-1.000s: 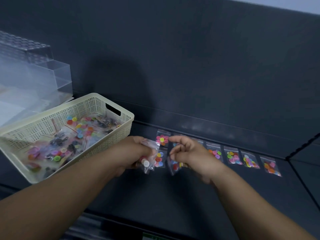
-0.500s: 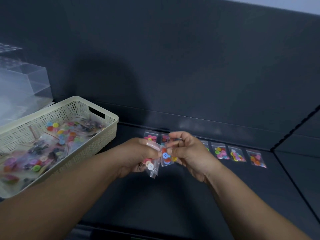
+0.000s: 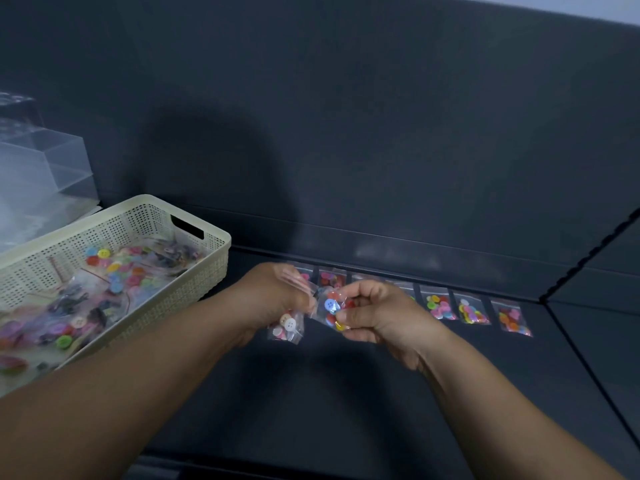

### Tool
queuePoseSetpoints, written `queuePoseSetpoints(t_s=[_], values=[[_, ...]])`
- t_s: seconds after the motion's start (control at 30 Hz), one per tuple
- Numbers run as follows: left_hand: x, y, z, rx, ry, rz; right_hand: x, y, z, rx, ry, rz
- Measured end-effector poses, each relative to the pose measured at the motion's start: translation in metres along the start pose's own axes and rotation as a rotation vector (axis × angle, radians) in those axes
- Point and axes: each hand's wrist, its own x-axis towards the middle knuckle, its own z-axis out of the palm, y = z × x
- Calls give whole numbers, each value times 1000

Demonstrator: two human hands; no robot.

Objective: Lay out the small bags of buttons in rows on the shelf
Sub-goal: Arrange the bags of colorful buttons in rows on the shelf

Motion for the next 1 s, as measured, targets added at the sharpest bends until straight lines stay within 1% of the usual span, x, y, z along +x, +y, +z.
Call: queuePoseSetpoints(t_s=[0.1, 0.23, 0.3, 0.37, 0.47, 0.63, 0.7, 0.83, 1.0], values=[[1, 0, 0, 7, -24, -3, 0, 0, -1, 24, 19, 2], [-4, 1, 6, -96, -138, -41, 3, 5, 6, 119, 132, -38], [-3, 0, 9, -142, -125, -87, 4, 7, 8, 159, 179, -46], [-2, -1, 10, -147, -102, -85, 4, 10, 8, 161, 206, -40], [1, -4, 10, -124, -27, -60, 1, 12, 9, 173, 167, -35], [6, -9, 12, -126, 72, -8, -3, 12, 8, 200, -2, 31], [7, -9, 12, -127, 77, -13, -4, 14, 7, 191, 11, 45], [6, -11, 13, -116, 45, -6, -3, 15, 7, 220, 90, 48], [5, -12, 16, -88, 25, 13, -6, 12, 6, 269, -7, 103]])
